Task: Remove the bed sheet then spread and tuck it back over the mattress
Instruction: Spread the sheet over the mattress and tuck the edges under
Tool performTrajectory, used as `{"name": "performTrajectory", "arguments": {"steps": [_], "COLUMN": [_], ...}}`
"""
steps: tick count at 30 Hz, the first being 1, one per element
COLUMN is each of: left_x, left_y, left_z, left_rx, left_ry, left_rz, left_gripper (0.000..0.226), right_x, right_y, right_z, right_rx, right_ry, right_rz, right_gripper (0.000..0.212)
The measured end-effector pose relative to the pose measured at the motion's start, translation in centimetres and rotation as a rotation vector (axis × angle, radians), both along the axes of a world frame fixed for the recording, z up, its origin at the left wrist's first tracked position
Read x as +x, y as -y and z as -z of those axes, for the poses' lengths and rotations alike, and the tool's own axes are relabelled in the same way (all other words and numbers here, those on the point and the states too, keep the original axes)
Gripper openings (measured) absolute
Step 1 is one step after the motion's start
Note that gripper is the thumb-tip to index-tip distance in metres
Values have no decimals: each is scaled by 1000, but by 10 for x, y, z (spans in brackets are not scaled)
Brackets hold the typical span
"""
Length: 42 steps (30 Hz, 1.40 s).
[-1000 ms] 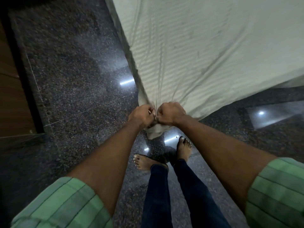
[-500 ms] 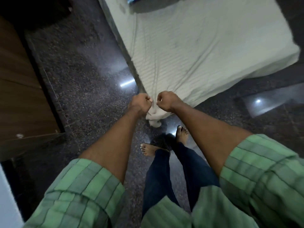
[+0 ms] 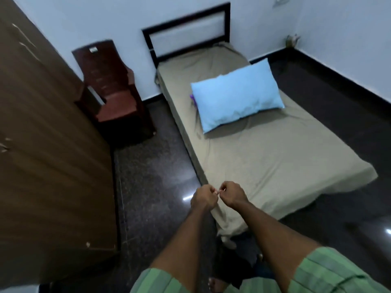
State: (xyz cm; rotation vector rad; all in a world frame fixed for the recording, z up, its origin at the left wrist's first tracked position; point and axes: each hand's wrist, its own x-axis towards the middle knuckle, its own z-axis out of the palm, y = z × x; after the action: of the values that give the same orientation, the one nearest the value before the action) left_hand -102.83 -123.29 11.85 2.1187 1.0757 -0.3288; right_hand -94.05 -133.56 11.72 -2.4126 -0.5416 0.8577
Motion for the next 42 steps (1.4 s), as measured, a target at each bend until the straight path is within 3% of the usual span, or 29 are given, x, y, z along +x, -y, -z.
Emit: {"name": "performTrajectory", "arguments": {"steps": [6,17,23,37,42], "left_x": [29,59,90,229,298], "left_y": [-43,-138,-236,-513,-624], "left_z": [-66,-94,-102,-101,-92], "left_rx": [92,157,226,173,138], "left_ry": [75,121,99,161,213], "left_rz": [-43,-1,18,-61,-103], "left_gripper": [14,8,20,17,18], "right_x": [8,50,86,228,282], "right_y": [-45,-140,-262,-537,-654], "right_z": [-47,-76,-74,-64,-58], "right_rx": [35,27,42,77,117], "right_ry": [75,117,137,111,97], "right_rz": [-37,-13,-26,72,151], "right_gripper": [29,21,23,22,11]}}
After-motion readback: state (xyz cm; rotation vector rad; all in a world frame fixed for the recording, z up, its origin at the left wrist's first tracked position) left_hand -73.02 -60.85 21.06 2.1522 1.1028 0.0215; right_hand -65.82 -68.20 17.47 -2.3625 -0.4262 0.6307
